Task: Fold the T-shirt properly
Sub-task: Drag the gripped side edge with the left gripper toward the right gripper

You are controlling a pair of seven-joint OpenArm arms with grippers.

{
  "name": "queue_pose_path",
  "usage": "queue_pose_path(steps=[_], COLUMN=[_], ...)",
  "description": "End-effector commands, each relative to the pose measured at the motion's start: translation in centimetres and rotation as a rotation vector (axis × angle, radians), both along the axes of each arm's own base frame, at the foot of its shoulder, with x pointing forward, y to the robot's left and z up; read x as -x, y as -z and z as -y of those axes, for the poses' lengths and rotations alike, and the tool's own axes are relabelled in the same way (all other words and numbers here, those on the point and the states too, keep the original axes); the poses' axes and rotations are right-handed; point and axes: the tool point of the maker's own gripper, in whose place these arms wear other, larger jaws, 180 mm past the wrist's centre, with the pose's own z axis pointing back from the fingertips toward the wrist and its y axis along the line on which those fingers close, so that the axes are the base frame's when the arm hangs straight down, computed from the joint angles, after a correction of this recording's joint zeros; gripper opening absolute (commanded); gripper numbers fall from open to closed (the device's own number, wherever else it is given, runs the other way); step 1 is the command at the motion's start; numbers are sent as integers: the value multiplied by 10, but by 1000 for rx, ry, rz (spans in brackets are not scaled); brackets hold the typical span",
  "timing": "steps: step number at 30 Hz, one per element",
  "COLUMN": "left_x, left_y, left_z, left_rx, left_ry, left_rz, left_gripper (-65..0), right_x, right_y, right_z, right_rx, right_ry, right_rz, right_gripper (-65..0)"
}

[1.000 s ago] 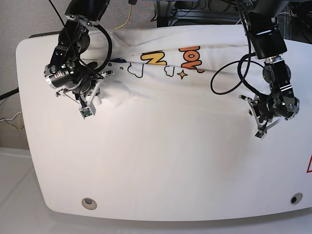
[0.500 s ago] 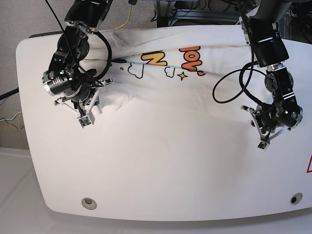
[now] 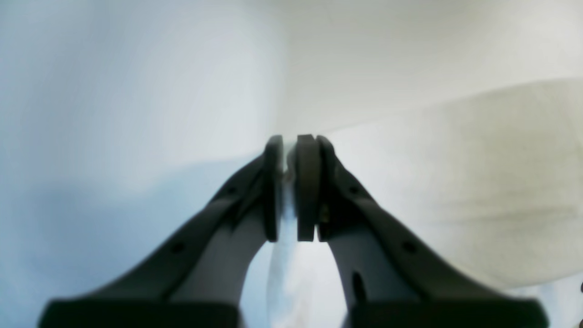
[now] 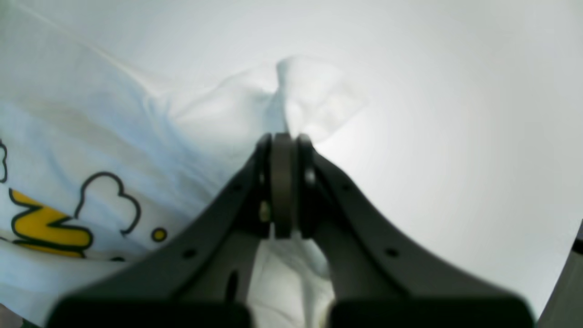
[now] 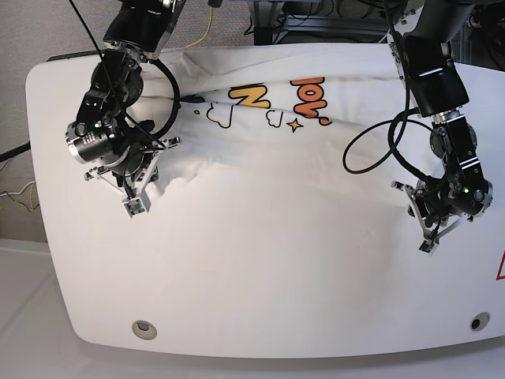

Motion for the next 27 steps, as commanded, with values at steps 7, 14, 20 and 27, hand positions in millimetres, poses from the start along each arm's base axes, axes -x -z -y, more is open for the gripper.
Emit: queue_pose_path(steps=[7,14,20,27], left_x=[-26,-30,-36,-31], left_y=[-36,-42,-51,-46], left_z=[-4,-5,-6,-8], left_rx=[-8,-11,-14,-22], left_ry=[0,-1,-2,-7], left_rz=[100,112,133,105], left_gripper=[-614,-614,-614,-614], right_x=[-24,-34,-38,-35], right_y=[-22,-24,-28,-26], right_z=[3,2,2,3], right_rx=[1,-10,-11,-9], right_ry=[-2,-2,-2,-2], right_rz=[76,81,92,84], right_gripper=[-650,-650,-650,-650])
